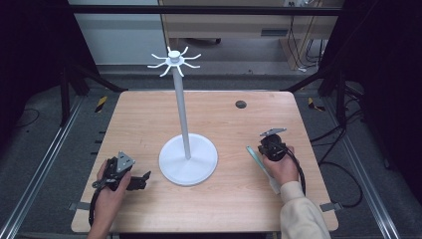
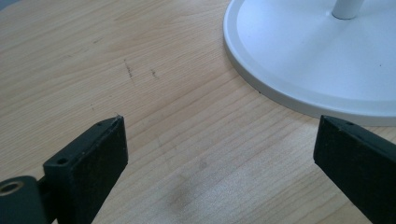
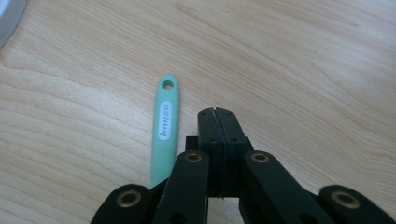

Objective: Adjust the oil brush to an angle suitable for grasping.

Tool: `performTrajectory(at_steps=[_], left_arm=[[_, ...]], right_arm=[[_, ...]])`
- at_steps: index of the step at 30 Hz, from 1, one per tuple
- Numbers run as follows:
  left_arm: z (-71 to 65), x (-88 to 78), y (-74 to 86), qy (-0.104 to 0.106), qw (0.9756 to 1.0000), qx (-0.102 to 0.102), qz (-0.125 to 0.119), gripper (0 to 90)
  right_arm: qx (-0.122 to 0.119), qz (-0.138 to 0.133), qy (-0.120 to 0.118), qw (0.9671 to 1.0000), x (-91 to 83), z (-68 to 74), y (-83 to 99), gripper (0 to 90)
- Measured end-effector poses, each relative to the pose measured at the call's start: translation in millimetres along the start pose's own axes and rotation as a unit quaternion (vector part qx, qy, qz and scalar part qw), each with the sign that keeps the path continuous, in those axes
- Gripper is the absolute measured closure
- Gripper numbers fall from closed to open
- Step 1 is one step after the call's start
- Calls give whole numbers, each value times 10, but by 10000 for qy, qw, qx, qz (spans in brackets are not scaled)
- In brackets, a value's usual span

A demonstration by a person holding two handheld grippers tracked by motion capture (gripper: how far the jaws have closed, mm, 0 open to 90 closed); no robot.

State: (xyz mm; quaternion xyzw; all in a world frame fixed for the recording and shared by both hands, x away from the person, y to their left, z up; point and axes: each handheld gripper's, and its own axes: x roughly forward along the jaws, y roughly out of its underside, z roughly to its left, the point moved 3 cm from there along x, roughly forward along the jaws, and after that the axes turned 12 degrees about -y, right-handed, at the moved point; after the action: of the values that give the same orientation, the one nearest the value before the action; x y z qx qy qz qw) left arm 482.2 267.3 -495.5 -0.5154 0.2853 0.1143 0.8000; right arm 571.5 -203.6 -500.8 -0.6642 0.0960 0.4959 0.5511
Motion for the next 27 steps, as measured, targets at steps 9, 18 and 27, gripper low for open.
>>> performTrajectory(at_steps=[9,18,27], left_arm=[[0,1,0,-1,10000,1,2,26],[-1,0,0,1,10000,1,0,26],[-6,1,-1,7,10000,14,6,26]], right_arm=[[-11,111,-160,9998,83,41,5,900],[-10,128,-245,9996,116,70,7,900],[-122,224,-621,9977,125,195,1,900]])
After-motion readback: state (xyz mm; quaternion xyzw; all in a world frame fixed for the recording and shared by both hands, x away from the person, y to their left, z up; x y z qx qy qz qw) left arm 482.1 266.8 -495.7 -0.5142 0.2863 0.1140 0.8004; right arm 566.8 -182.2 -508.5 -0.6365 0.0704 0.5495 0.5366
